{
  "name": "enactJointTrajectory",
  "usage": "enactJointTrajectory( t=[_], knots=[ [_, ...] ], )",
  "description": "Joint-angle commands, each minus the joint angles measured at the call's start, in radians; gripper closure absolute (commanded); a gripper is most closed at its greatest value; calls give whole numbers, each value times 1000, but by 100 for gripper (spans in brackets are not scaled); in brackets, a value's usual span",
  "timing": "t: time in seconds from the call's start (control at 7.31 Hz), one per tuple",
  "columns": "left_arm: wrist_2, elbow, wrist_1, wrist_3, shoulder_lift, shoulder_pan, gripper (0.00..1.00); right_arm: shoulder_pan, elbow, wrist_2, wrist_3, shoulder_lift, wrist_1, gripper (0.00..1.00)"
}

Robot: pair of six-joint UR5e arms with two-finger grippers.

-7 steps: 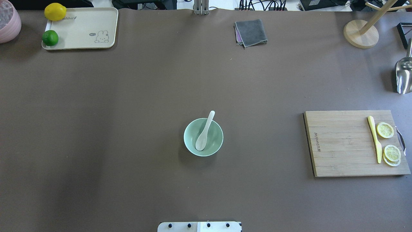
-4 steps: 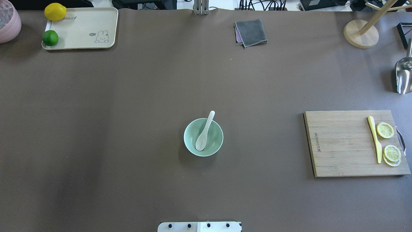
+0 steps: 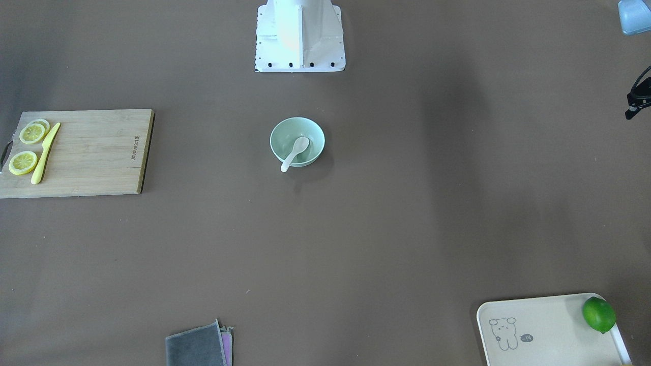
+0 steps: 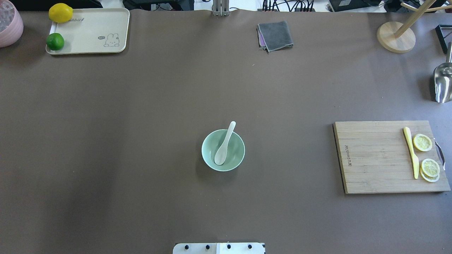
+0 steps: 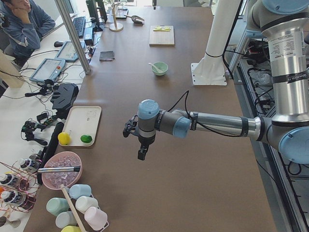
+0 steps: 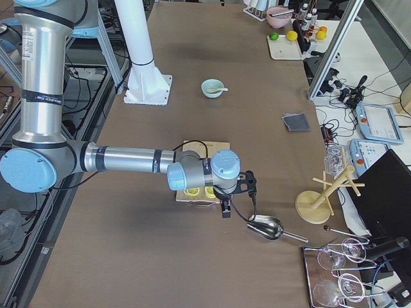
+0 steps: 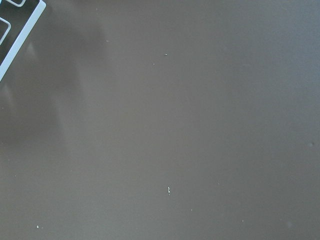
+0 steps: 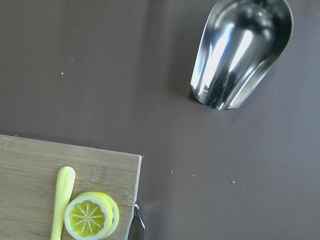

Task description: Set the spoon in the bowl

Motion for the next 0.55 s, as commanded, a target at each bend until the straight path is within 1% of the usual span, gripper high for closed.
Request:
enactJointTrajectory(
  t=[0.0,0.27,0.41],
  knots=[
    [-4,2,-11,2,9,0,3,-1,-10,-2,0,-8,0,0],
    [8,40,-12,0,-12,2,3,-1,-16,-2,4,-7,-3,0],
    [5,32,-17,-4,-24,0,3,-1,-34,4,9,-10,0,0]
  ],
)
